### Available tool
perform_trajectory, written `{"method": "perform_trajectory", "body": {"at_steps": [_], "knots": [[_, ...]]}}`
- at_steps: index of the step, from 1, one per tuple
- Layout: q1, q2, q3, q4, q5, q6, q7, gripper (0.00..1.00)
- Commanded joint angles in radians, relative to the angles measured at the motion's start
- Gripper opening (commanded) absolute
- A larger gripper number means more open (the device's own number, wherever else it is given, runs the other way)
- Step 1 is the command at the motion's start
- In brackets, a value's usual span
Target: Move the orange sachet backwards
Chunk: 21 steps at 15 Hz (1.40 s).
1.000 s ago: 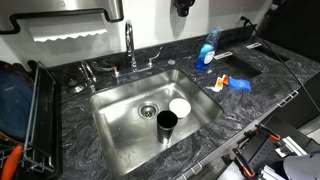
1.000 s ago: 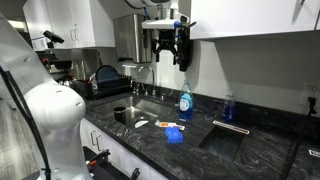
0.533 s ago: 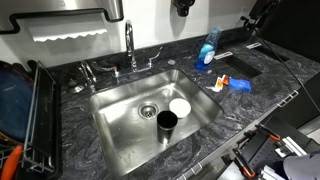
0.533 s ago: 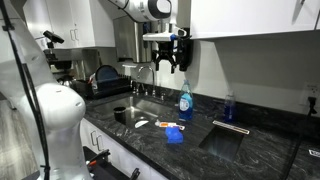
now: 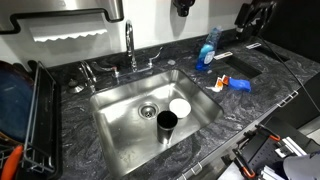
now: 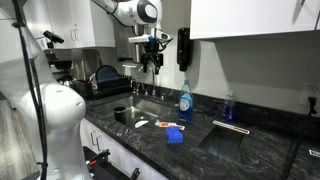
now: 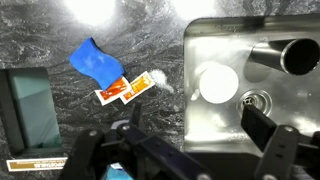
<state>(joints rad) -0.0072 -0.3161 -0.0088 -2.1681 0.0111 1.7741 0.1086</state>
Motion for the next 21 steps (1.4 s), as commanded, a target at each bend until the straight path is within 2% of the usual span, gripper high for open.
{"method": "perform_trajectory", "body": {"at_steps": [1, 2, 3, 11, 16, 21], "knots": [[0.001, -0.049, 0.035, -0.034, 0.013, -0.030, 0.090, 1.00], [0.005, -0.061, 0.032, -0.043, 0.041, -0.014, 0.084, 1.00], [0.000, -0.021, 0.034, -0.006, 0.014, -0.022, 0.072, 1.00], [0.002, -0.049, 0.044, -0.032, 0.024, -0.006, 0.095, 1.00], [-0.038, -0.063, 0.105, -0.127, -0.109, 0.173, 0.383, 1.00], [-0.077, -0.037, 0.117, -0.193, -0.212, 0.214, 0.667, 1.00]]}}
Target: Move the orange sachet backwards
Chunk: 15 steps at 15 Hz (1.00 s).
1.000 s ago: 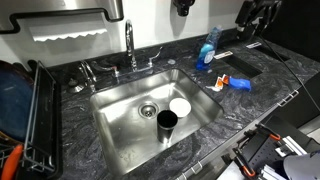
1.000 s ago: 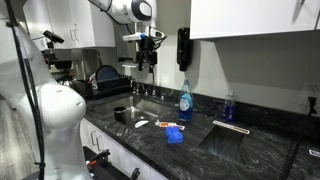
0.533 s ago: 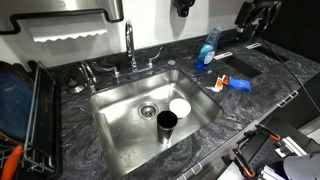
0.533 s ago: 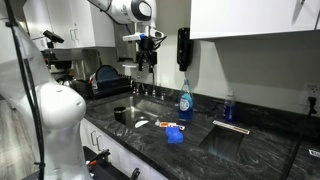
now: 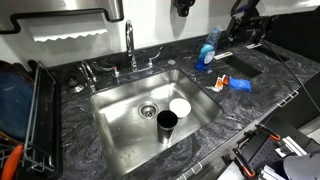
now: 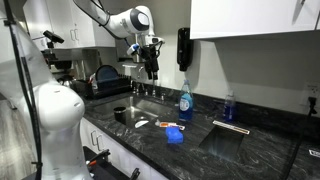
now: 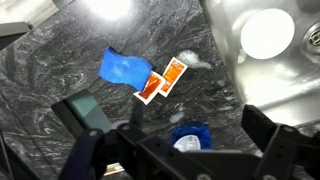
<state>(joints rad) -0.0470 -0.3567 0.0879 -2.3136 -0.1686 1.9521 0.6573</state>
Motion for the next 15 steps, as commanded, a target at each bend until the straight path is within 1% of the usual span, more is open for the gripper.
{"method": "perform_trajectory", "body": {"at_steps": [1, 2, 4, 8, 9, 11, 15], "knots": [[-0.037, 0.012, 0.013, -0.055, -0.023, 0.045, 0.155, 1.00], [-0.041, 0.026, 0.006, -0.059, -0.018, 0.058, 0.185, 1.00], [-0.028, 0.014, 0.009, -0.098, 0.024, 0.082, 0.267, 1.00], [-0.017, 0.034, 0.014, -0.163, 0.093, 0.126, 0.424, 1.00], [-0.014, 0.037, 0.010, -0.186, 0.107, 0.156, 0.438, 1.00], [-0.006, 0.043, -0.002, -0.234, 0.145, 0.240, 0.425, 1.00], [0.001, 0.067, -0.013, -0.313, 0.188, 0.424, 0.349, 1.00]]}}
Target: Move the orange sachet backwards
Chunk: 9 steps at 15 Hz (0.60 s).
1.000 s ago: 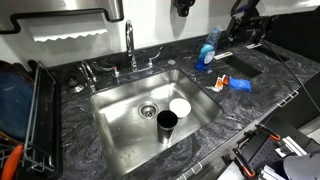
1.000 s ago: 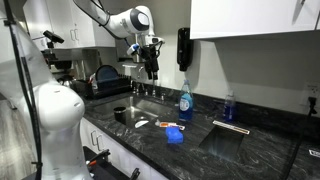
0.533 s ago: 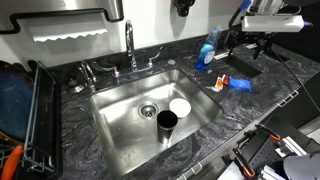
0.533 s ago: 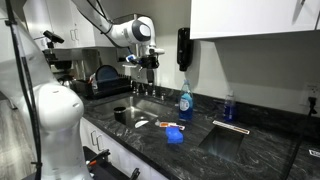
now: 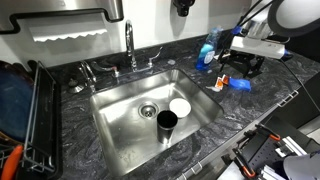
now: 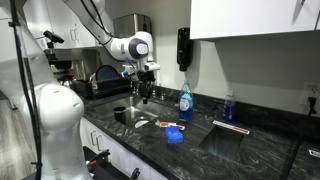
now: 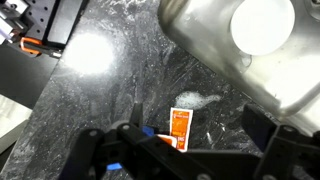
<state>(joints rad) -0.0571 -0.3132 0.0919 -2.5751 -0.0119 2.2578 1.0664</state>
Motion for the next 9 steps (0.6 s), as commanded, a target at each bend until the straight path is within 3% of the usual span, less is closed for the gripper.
{"method": "perform_trajectory", "body": {"at_steps": [1, 4, 5, 9], "knots": [[0.007, 0.034, -0.015, -0.064, 0.022, 0.154, -0.073, 1.00], [-0.003, 0.069, -0.025, -0.086, 0.000, 0.226, -0.145, 1.00], [-0.003, 0.040, -0.006, -0.072, 0.004, 0.172, -0.087, 1.00], [-0.003, 0.043, -0.006, -0.073, 0.004, 0.177, -0.091, 1.00]]}}
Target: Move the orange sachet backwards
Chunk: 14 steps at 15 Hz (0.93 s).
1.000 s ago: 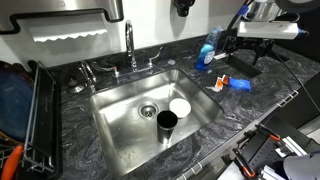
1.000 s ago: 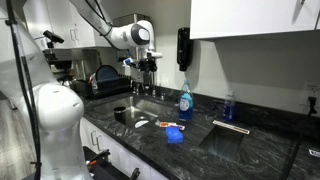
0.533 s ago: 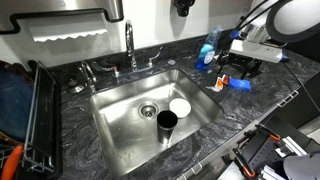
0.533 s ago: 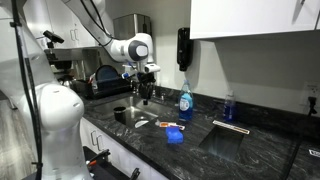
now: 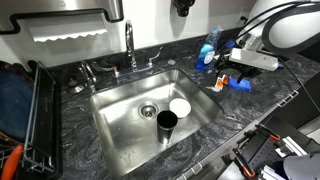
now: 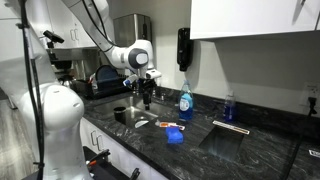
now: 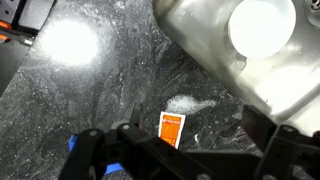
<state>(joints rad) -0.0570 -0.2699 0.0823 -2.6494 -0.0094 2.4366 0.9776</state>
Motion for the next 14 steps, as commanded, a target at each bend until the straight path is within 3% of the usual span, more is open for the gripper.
{"method": "perform_trajectory", "body": {"at_steps": [1, 8, 12, 14], "knots": [[-0.003, -0.001, 0.004, 0.001, 0.002, -0.002, -0.002, 1.00], [-0.013, 0.190, 0.062, 0.120, -0.159, 0.021, 0.367, 1.00], [0.016, 0.310, 0.038, 0.206, -0.248, 0.064, 0.642, 1.00], [0.034, 0.353, 0.013, 0.230, -0.254, 0.089, 0.706, 1.00]]}}
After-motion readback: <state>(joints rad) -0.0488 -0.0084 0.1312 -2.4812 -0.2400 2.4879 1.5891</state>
